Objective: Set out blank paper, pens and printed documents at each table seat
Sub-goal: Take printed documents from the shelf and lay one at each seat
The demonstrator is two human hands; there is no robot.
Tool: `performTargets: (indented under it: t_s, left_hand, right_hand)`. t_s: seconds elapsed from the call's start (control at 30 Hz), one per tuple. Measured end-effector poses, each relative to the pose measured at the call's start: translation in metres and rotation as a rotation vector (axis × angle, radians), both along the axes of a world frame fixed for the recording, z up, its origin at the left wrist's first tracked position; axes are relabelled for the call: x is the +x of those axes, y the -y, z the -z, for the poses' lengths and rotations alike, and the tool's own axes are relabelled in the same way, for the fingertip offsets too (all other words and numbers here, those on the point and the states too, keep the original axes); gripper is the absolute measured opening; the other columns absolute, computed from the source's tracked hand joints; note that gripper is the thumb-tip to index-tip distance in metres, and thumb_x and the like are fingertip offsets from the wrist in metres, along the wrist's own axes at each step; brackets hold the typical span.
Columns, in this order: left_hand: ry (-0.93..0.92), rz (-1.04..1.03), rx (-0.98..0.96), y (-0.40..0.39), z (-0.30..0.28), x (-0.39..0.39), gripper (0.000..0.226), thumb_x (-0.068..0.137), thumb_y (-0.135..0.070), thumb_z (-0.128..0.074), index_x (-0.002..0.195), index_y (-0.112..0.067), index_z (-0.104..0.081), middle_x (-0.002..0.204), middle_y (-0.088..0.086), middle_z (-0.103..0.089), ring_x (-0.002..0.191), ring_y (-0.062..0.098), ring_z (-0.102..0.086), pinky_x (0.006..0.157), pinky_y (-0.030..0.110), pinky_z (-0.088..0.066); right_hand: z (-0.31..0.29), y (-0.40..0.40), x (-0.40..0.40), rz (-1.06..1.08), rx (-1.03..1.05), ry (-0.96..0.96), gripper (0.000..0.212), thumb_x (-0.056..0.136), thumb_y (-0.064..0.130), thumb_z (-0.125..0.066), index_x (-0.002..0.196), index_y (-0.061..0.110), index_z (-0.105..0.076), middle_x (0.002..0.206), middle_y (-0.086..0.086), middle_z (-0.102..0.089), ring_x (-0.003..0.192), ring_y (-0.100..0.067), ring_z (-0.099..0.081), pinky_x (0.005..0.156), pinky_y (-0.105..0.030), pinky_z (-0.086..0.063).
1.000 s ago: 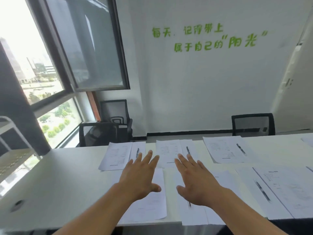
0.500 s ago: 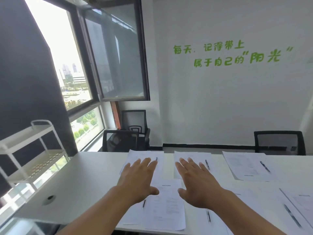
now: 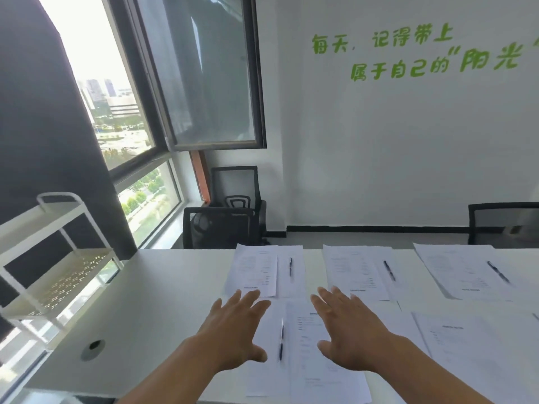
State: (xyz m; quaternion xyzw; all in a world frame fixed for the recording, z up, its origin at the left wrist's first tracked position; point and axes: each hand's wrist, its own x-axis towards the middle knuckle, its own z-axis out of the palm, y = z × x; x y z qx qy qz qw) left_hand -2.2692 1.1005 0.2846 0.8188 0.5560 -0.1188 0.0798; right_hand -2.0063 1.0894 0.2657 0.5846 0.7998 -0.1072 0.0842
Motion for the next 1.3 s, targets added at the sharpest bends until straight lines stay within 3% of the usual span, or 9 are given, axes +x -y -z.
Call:
performTargets:
  t_s: [0.33, 0.67, 0.97, 1.3]
  left_hand:
    - [0.004, 0.119, -0.203, -0.074, 0.076, -0.027, 0.106, 0.093, -0.057, -0.075, 0.173, -0.036, -0.009, 0.183, -0.005, 0.004, 0.17, 0.028, 0.002, 0.135, 0.057, -0.012]
    - [-0.088, 0.112, -0.336, -0.116, 0.142, 0.002, 0.101, 0.094, -0.049, -0.074, 0.172, -0.033, -0.012, 0.183, -0.003, 0.001, 0.169, 0.028, -0.007, 0.134, 0.057, -0.015]
    - [-0.155, 0.059, -0.361, -0.129, 0.202, 0.02, 0.096, 0.098, -0.044, -0.072, 0.171, -0.036, -0.011, 0.181, 0.003, -0.008, 0.167, 0.027, -0.016, 0.134, 0.057, -0.017]
    - [-0.188, 0.117, -0.344, -0.164, 0.249, 0.025, 0.102, 0.101, -0.048, -0.072, 0.172, -0.037, 0.0, 0.181, 0.007, 0.0, 0.169, 0.03, -0.002, 0.134, 0.058, -0.015]
  right_hand:
    - [0.057, -0.044, -0.029, 0.071, -0.186, 0.036, 0.091, 0.106, 0.047, -0.052, 0.172, 0.02, 0.005, 0.181, -0.003, 0.014, 0.167, -0.027, 0.012, 0.134, -0.05, -0.002]
    - [0.138, -0.095, -0.001, 0.049, -0.331, -0.004, 0.091, 0.106, 0.045, -0.053, 0.172, 0.022, 0.005, 0.18, -0.001, 0.015, 0.167, -0.026, 0.014, 0.135, -0.05, -0.001]
    - [0.217, -0.115, 0.005, -0.042, -0.428, -0.016, 0.092, 0.106, 0.043, -0.056, 0.173, 0.02, 0.004, 0.179, -0.004, 0.022, 0.163, -0.029, 0.027, 0.134, -0.054, 0.001]
    - [0.264, -0.133, 0.004, -0.016, -0.393, -0.05, 0.1, 0.105, 0.056, -0.057, 0.172, 0.02, 0.009, 0.176, -0.005, 0.03, 0.161, -0.029, 0.031, 0.135, -0.052, 0.004]
